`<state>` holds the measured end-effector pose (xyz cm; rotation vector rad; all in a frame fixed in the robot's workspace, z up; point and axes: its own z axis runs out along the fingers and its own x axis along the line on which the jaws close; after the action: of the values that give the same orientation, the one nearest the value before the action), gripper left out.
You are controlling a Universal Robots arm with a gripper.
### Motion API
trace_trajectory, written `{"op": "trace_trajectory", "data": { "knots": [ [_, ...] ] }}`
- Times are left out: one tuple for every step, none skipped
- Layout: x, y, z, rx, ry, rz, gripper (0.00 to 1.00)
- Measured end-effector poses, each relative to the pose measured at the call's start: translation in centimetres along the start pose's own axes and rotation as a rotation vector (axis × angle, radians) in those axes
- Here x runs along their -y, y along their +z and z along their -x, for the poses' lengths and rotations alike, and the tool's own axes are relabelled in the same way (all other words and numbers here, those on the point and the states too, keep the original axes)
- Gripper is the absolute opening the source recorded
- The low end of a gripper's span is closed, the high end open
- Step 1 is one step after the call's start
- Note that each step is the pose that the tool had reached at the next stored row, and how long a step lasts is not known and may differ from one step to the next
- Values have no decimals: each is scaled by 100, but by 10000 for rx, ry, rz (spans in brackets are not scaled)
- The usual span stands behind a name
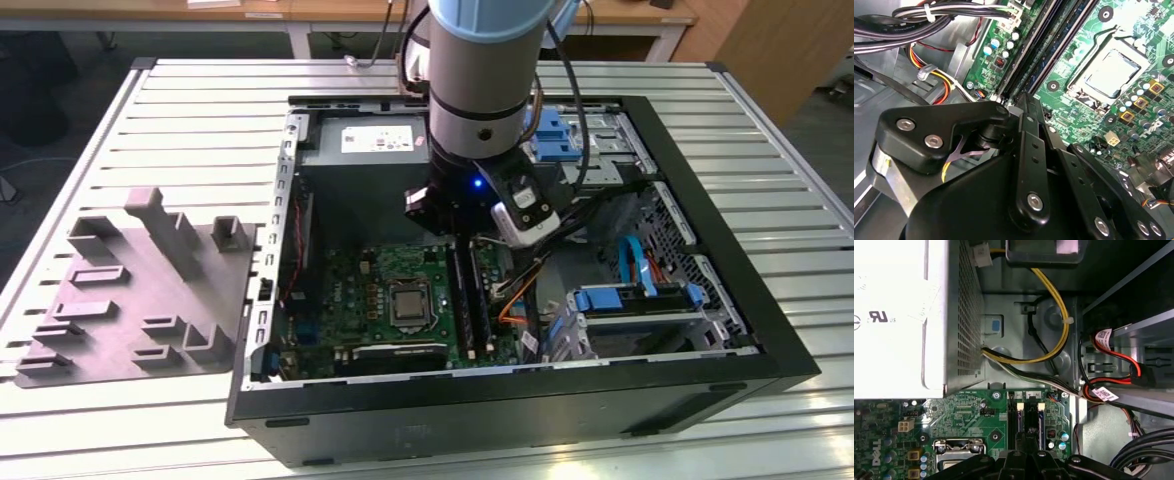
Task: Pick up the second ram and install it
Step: 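Press down the second ram until it locks into place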
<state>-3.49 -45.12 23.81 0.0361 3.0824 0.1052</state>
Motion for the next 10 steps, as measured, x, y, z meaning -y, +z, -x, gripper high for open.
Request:
{"op": "trace_trajectory", "data": {
  "knots": [
    [0,0,0,0,0,1,11],
    [6,-2,0,-1,-2,-2,11],
    [18,-3,0,-2,-2,-4,11],
    [40,-3,1,0,0,0,11],
    [67,-4,2,0,0,1,11],
    [98,-7,2,0,0,0,11],
    [133,-9,3,0,0,0,11],
    [170,-12,5,0,0,-1,11],
    [208,-14,6,0,0,1,11],
    [246,-17,7,0,-1,0,11]
  ]
}}
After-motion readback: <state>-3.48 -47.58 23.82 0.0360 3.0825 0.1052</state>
